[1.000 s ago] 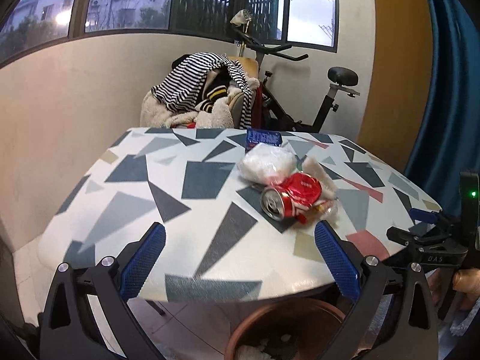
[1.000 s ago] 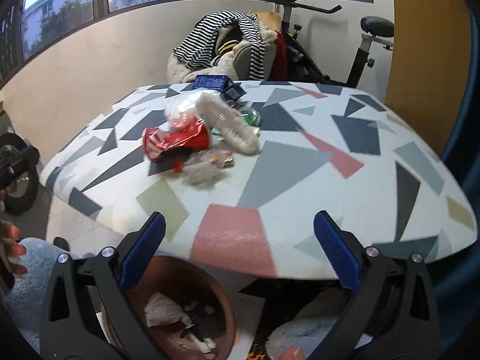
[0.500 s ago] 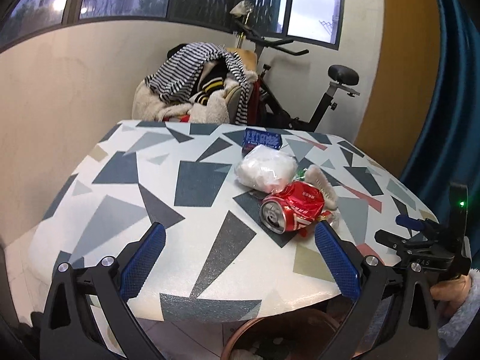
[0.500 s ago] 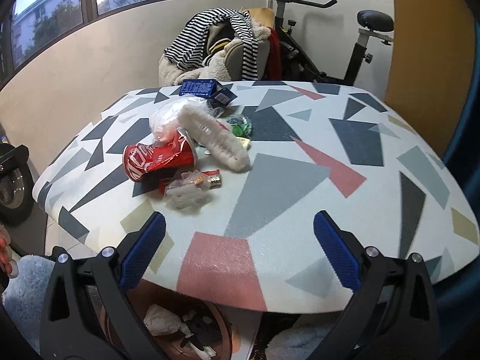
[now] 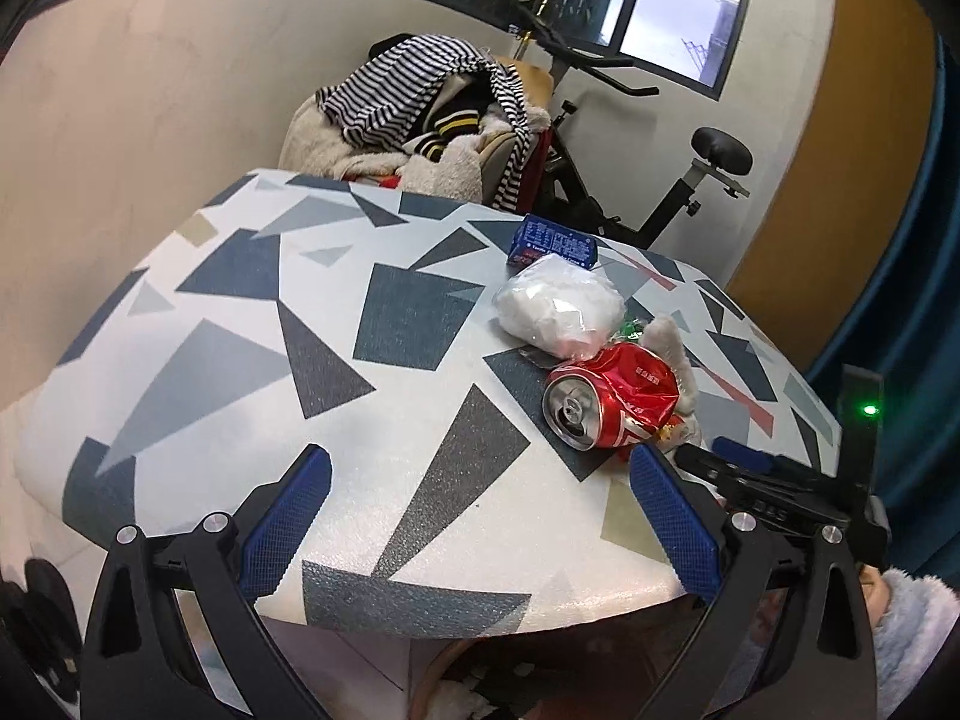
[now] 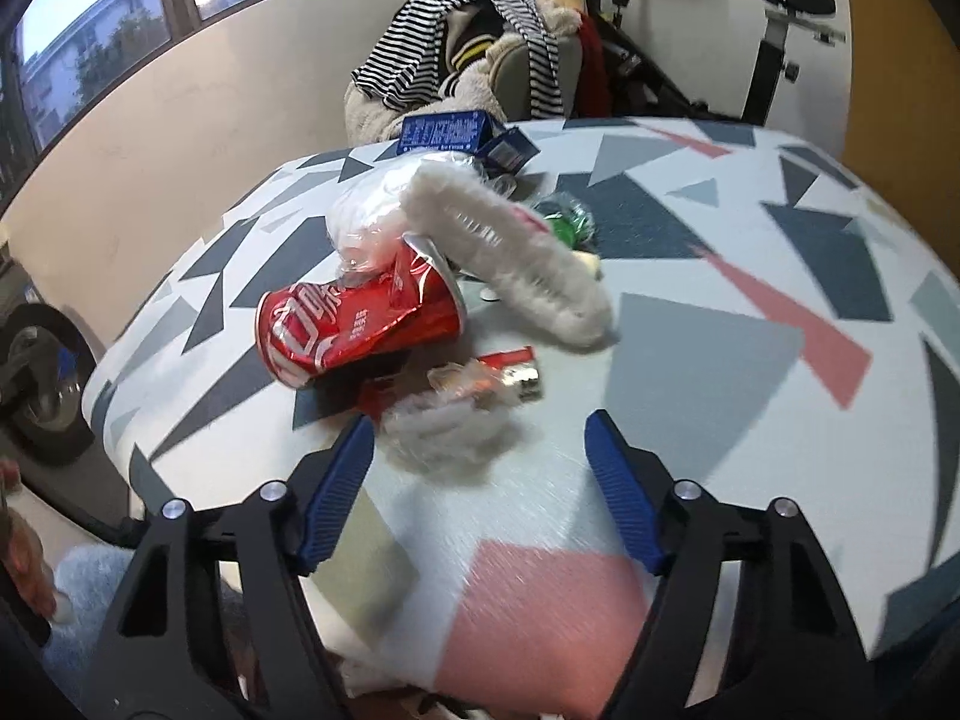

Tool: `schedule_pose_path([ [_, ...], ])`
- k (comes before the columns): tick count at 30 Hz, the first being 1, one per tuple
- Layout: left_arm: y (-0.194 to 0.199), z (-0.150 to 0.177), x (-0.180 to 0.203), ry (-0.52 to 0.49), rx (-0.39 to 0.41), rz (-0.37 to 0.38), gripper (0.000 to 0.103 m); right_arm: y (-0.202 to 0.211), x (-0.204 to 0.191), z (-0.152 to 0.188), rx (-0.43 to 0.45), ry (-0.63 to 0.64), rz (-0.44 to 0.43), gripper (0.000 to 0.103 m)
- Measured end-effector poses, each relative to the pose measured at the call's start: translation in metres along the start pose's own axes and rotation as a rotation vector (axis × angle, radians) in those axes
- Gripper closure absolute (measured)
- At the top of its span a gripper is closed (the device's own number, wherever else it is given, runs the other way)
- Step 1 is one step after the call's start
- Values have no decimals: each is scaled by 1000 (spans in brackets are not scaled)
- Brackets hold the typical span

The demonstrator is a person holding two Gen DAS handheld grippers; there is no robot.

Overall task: Collect trash
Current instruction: 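Move the right gripper to the clear plastic wrapper and grasp it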

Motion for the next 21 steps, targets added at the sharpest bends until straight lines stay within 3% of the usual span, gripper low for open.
schedule_pose_path([
  [2,-1,1,0,14,-7,6,6,-7,-3,1,-14,-5,-1,36],
  [5,-3,2,0,36,-14,12,7,-10,-10,3,-30,22,-15,54],
  [7,-5,2,2,48,-24,20,17,-5,-12,2,-28,42,-15,55],
  [12,-16,7,12,92,-70,66,26,10,-8,-1,12,27,-35,57],
  [16,-27,7,25,134,-95,102,29,25,0,-4,54,41,-10,57],
  [21,-57,5,43,259,-158,144,33,37,9,-9,84,57,11,57],
])
Point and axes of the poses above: each gripper's, at about its wrist camera, not at the fingertips, and y roughly against the way its jaws point, x to its right, z to its underside, the point moved 9 cm from there along -y, roughly the way its jaws point, and after that the axes turned 12 degrees about x, right-handed, at the moved point
